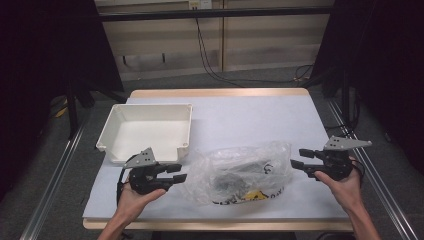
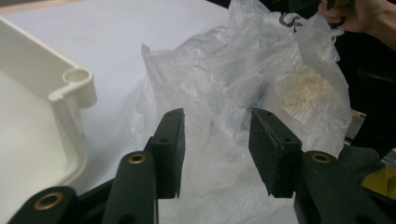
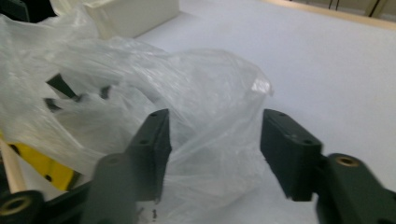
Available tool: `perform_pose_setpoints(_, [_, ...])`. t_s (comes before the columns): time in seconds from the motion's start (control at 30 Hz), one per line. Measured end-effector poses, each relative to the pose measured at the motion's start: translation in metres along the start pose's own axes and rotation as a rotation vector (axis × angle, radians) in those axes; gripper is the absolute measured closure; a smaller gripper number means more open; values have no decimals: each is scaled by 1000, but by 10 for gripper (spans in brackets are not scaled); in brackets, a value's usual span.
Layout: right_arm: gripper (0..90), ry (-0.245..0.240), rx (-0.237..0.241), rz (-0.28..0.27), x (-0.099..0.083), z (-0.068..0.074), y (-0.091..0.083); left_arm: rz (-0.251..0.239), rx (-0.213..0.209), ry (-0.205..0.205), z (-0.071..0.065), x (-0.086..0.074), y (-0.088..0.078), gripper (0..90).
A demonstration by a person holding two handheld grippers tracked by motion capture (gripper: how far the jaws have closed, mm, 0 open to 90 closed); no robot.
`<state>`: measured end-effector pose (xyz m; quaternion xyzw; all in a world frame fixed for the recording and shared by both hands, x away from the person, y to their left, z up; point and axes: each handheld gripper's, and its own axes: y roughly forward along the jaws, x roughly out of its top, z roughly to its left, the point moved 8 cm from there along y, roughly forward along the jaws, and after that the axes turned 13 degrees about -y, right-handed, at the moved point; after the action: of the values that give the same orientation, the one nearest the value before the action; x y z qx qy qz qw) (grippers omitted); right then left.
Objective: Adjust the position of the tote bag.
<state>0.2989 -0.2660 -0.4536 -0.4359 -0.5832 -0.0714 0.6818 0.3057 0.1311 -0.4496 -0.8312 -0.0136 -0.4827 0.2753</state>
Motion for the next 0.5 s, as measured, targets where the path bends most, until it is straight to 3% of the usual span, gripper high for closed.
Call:
perform_pose_setpoints(0.1, [641, -20, 34, -24, 13, 7, -1, -30, -55, 8, -11, 16, 1, 819])
perform_pose_setpoints(0.13, [682, -23, 46, -27, 18, 10, 0, -21, -56, 21, -15, 20, 4, 863])
perform_pose_setpoints(0.17, [784, -37, 68, -27, 26, 16, 5, -12, -65, 32, -20, 24, 8, 900])
perform_pose_setpoints(0.2, [784, -37, 68, -27, 26, 16, 5, -7, -70, 47, -24, 27, 12, 900])
perform_pose_setpoints(0.23, [877, -63, 91, -14, 32, 23, 12, -1, -81, 61, -29, 31, 16, 900])
perform_pose_setpoints(0.33, [900, -85, 116, -12, 37, 30, 18, 21, -96, 77, -37, 38, 29, 900])
perform_pose_setpoints(0.5, [900, -128, 159, 23, 45, 41, 33, 65, -96, 84, -37, 54, 53, 900])
